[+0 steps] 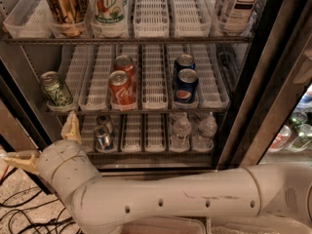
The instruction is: Pick green can from middle shelf of fridge
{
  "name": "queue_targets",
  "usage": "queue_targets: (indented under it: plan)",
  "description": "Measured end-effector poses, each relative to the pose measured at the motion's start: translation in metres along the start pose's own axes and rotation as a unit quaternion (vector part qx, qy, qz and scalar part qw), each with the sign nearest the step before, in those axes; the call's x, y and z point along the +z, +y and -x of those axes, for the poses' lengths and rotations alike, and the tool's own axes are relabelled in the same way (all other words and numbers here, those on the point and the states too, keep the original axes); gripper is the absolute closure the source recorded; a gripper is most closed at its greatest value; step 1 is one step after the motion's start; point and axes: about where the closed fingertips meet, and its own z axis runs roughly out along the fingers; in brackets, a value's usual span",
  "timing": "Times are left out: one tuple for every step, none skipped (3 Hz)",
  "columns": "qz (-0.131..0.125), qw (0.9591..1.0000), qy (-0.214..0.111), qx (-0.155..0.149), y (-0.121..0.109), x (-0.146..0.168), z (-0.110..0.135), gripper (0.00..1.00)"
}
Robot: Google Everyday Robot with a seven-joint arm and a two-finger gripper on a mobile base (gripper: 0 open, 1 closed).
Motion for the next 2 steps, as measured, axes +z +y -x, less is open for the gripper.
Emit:
queue_targets:
  plan:
    - [-0.014, 0.9998, -0.006, -0.015, -0.014, 0.003, -0.005, 0.0]
    - [-0.027, 0.9988, -0.015, -0.038, -0.036, 0.001, -0.003, 0.0]
